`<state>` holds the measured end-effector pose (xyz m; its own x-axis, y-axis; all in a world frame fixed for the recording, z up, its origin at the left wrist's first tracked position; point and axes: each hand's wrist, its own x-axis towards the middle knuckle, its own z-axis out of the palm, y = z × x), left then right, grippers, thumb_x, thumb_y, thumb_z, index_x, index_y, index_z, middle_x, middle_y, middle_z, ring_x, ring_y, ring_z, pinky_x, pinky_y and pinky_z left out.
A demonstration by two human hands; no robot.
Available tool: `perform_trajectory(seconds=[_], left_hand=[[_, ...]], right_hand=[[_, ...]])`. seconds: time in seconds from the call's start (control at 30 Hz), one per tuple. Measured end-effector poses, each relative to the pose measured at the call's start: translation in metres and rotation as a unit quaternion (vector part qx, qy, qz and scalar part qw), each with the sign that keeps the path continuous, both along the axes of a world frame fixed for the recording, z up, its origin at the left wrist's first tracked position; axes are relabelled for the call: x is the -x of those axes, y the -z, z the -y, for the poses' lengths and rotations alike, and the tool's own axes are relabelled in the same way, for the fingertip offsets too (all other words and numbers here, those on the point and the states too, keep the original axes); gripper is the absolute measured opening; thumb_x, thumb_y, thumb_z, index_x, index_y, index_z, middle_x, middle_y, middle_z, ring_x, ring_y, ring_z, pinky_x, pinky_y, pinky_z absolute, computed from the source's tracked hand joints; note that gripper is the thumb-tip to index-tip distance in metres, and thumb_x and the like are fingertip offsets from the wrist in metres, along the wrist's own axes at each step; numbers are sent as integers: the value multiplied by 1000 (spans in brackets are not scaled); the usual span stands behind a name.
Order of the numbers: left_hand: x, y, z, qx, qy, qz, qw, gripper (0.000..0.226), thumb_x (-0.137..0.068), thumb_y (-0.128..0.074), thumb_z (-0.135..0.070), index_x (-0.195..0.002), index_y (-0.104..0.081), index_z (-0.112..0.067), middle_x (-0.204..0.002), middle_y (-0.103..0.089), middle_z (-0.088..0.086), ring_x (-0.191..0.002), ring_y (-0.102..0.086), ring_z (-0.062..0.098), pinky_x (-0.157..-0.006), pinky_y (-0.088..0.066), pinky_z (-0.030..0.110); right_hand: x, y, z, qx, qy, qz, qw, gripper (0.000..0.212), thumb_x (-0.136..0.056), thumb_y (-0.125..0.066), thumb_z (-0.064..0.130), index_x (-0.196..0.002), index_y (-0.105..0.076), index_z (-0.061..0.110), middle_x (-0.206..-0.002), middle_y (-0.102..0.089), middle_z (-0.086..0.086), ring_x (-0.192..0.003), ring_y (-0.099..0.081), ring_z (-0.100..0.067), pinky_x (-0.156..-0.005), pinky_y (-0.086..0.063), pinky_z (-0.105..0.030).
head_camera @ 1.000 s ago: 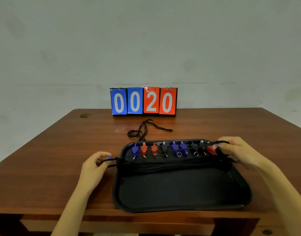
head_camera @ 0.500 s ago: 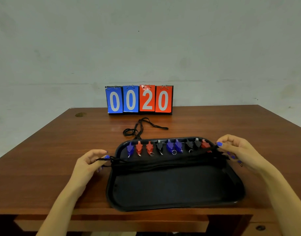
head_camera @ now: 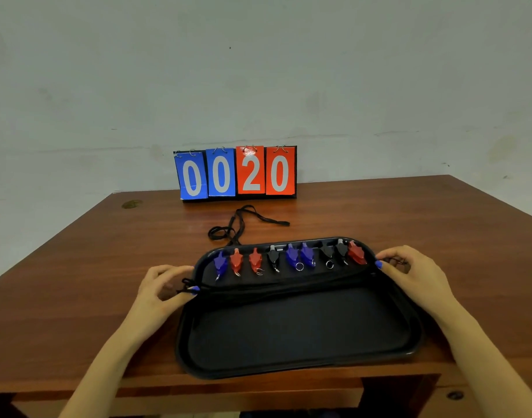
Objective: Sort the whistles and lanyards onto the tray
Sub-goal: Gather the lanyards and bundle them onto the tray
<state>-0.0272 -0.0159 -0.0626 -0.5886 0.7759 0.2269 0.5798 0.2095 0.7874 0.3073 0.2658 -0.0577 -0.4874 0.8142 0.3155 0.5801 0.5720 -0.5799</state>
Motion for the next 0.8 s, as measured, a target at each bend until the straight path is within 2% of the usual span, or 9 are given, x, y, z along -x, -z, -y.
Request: perform_trajectory(seconds=[0.07,0.13,0.17,0.23,0.3,0.37,0.43,0.67,0.8], left_hand=[[2,2,1,23,14,-61,998,56,-77,-72,-22,-89,-51,-72,-112,-39,-28,-105,-36,6,-92,-31,25],[1,2,1,39,20,-109,993,40,-71,-70,-42,-90,-51,-71,-113,-44,-29,-105,-37,4,-93,-28,30],[1,3,0,37,22,-115,992,37,-70,-70,-41,-91,-54,-68,-111,-49,-27,-103,-41,3,-92,-29,31],[2,5,-1,22,20,-107,994,43,-74,-74,-21,-91,-58,-57,-108,-54,-21,-102,-45,-8,-95,-31,35],[1,5,-2,13,16,-98,995,45,-75,-72,-11,-91,-59,-51,-107,-57,-18,-102,-48,-5,-93,-36,33],[0,6,-3,-9,19,-87,996,46,-74,-72,-6,-87,-63,-49,-102,-60,-13,-98,-54,5,-81,-41,21],[0,7,-1,-31,18,-78,996,45,-74,-71,-2,-85,-65,-45,-93,-63,-8,-90,-57,3,-69,-44,14],[2,10,0,-46,23,-33,998,44,-78,-64,4,-88,-65,-39,-101,-61,-18,-87,-58,2,-75,-45,21],[4,11,2,-28,45,-2,999,45,-80,-62,6,-91,-65,-38,-101,-60,-20,-90,-58,2,-77,-46,18]], right_hand=[[-1,2,-1,-22,-6,14,1000,12,-86,-62,32,-96,-63,38,-89,-54,17,-84,-55,-5,-65,-48,-27],[-3,5,-2,-22,-12,4,1000,14,-86,-61,29,-98,-65,35,-92,-51,17,-87,-53,-6,-66,-44,-26],[-4,6,-2,-20,-12,-1,1000,14,-86,-62,27,-98,-66,33,-94,-51,13,-92,-52,-10,-71,-41,-27],[-6,6,-3,-37,5,6,999,14,-86,-63,25,-97,-68,33,-103,-52,9,-103,-46,-19,-83,-32,-31],[-7,4,-3,-42,34,30,998,16,-87,-61,28,-99,-68,35,-112,-47,14,-114,-39,-24,-92,-26,-37],[-7,3,-2,-26,43,43,998,18,-88,-59,32,-103,-67,37,-116,-45,16,-123,-34,-23,-96,-21,-38],[-7,4,-1,4,27,50,998,19,-89,-57,34,-106,-64,39,-121,-50,15,-127,-33,-21,-97,-19,-37],[-7,3,1,56,-6,37,998,24,-86,-62,32,-109,-62,36,-111,-58,7,-121,-44,-20,-100,-20,-38],[-9,2,3,81,-29,-8,996,20,-85,-65,22,-104,-65,29,-102,-58,7,-110,-51,-20,-99,-40,-45]])
